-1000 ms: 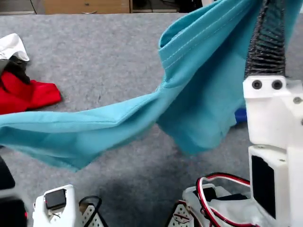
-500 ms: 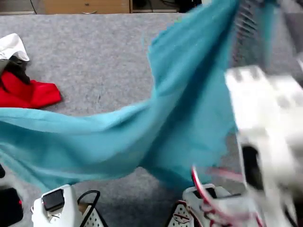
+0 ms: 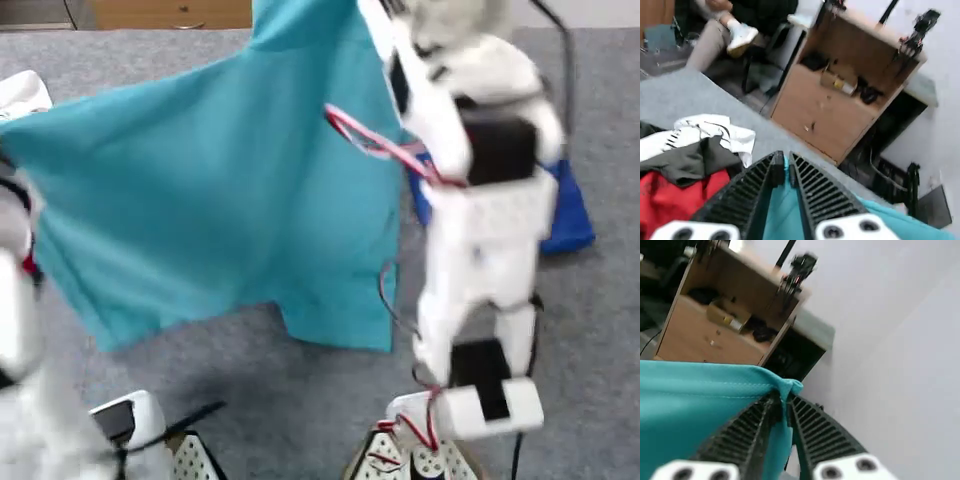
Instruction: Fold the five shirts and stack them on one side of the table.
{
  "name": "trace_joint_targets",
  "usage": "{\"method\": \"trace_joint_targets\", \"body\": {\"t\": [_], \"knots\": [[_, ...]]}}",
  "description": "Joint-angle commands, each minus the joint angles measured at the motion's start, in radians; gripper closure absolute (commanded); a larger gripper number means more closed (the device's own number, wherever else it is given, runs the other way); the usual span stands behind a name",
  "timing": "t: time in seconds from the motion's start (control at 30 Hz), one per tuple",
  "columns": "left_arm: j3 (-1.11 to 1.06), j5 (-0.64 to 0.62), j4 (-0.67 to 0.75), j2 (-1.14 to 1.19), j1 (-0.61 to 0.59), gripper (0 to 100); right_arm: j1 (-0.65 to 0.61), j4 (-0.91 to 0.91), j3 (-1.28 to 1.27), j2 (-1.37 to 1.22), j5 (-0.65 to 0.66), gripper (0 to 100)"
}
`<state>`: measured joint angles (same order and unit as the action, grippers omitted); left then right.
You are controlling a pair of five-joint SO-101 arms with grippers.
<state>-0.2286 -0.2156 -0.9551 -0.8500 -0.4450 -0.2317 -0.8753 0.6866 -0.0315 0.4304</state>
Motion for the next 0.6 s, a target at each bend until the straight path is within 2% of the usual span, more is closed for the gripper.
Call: {"method": "trace_joint_targets", "body": {"t": [0.0, 0.1, 0.23, 0.37, 0.57], "knots": [[-0.331, 0.046, 0.445, 0.051, 0.074, 98, 0.012, 0.132, -0.013, -0.120, -0.012, 99.5], [-0.381, 0.081, 0.631, 0.182, 0.098, 98, 0.016, 0.244, 0.002, -0.251, -0.014, 99.5], [-0.270, 0.080, 0.746, 0.430, 0.094, 98, 0.031, 0.285, 0.085, -0.404, -0.060, 99.5], [-0.098, 0.080, 0.730, 0.634, 0.091, 98, 0.039, 0.284, 0.214, -0.538, -0.112, 99.5], [0.081, 0.084, 0.617, 0.754, 0.089, 98, 0.044, 0.184, 0.407, -0.722, -0.117, 99.5]]}}
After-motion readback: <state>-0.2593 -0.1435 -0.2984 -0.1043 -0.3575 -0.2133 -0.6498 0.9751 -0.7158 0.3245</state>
